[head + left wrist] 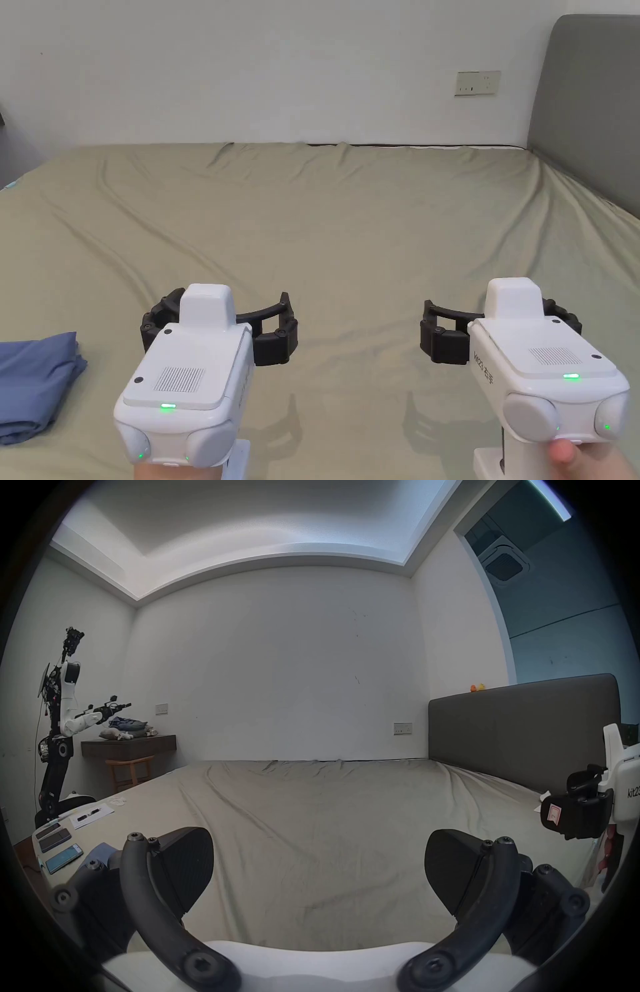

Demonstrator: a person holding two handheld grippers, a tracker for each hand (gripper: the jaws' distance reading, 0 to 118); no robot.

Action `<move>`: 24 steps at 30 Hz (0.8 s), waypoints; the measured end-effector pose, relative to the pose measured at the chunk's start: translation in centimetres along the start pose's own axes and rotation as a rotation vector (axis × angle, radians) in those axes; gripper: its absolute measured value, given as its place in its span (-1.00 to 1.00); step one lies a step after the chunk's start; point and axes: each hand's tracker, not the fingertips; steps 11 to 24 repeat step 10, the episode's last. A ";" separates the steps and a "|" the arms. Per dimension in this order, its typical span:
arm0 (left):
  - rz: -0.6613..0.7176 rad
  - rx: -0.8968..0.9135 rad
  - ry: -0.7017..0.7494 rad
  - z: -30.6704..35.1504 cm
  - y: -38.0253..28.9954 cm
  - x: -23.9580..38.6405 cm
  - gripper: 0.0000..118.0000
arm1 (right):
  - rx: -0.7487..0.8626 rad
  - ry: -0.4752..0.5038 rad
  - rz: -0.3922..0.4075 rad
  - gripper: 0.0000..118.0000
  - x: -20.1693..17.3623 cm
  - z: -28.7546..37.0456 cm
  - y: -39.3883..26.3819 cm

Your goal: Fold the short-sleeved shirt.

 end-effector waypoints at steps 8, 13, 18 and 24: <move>0.021 -0.009 -0.002 -0.1 0.0 -0.3 1.00 | -0.079 0.046 -0.062 0.95 0.5 -1.0 -0.1; 0.022 -0.010 -0.012 -0.1 -0.1 -0.3 1.00 | -0.056 0.037 -0.087 0.95 1.3 -1.4 -0.1; 0.022 -0.010 -0.012 -0.1 -0.1 -0.3 1.00 | -0.056 0.037 -0.087 0.95 1.3 -1.4 -0.1; 0.022 -0.010 -0.012 -0.1 -0.1 -0.3 1.00 | -0.056 0.037 -0.087 0.95 1.3 -1.4 -0.1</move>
